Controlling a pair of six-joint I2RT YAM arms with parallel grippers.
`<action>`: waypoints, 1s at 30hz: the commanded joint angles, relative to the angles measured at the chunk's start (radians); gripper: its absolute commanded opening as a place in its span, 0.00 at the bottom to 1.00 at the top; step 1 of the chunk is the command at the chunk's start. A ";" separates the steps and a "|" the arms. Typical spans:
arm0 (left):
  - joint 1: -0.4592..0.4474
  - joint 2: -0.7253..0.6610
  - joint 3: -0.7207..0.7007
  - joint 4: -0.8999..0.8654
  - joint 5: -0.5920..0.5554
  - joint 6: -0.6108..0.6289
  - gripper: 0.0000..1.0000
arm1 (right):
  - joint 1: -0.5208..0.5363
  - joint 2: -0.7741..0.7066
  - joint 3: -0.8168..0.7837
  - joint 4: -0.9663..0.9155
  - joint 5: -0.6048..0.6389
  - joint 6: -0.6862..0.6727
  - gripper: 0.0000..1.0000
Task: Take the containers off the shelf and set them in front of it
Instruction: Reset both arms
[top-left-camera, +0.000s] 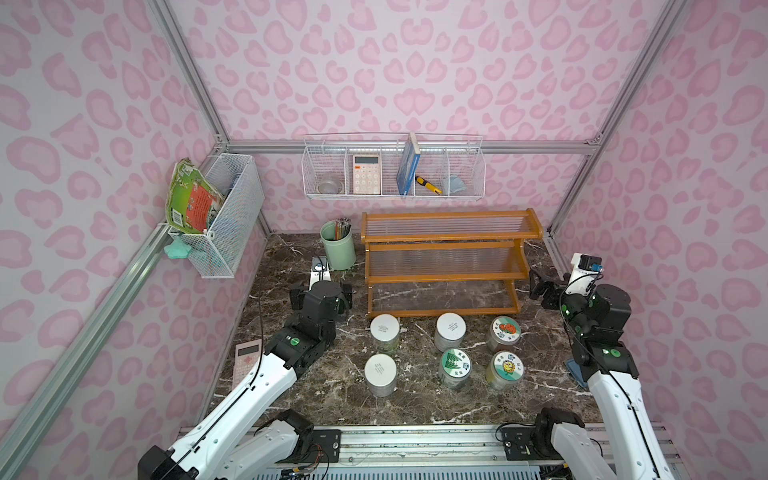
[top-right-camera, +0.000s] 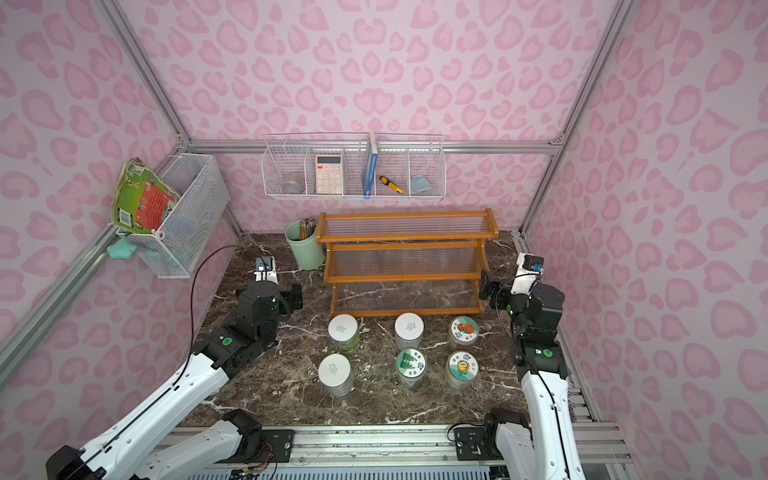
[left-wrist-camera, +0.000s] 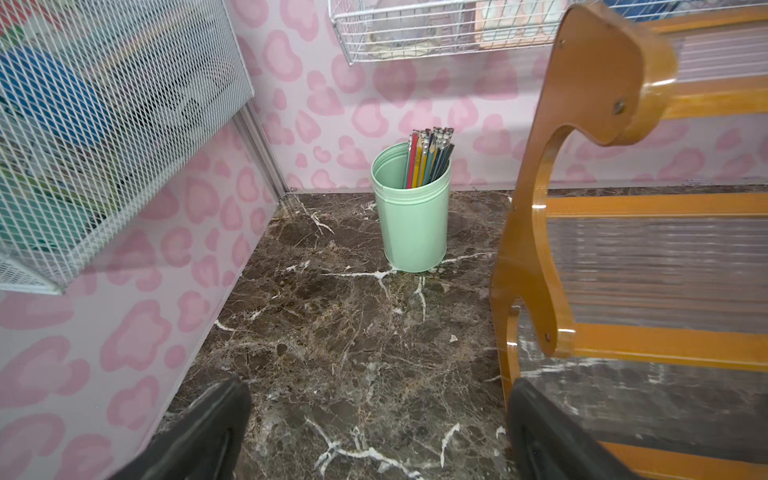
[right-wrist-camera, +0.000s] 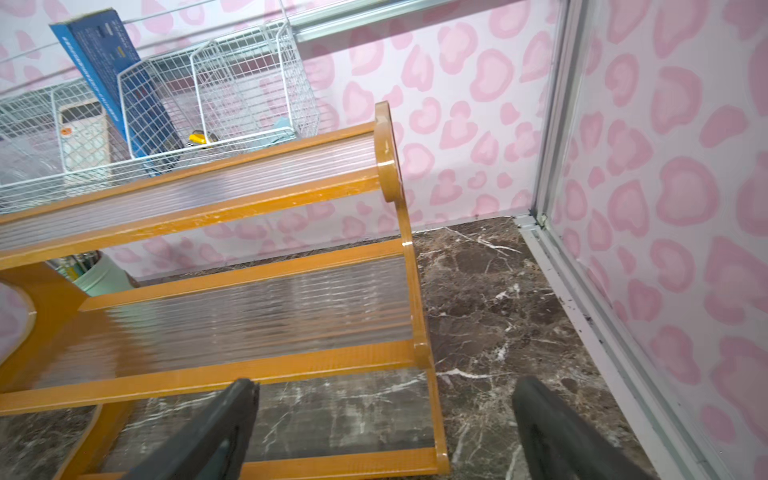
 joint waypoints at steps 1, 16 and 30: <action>0.043 -0.004 -0.023 0.090 0.084 0.001 0.99 | -0.003 -0.004 -0.088 0.198 0.123 -0.040 0.99; 0.369 0.165 -0.153 0.348 0.304 0.030 0.98 | -0.036 0.305 -0.405 0.855 0.085 -0.040 0.99; 0.425 0.427 -0.290 0.742 0.258 0.074 0.97 | -0.014 0.493 -0.479 1.124 0.142 -0.080 0.99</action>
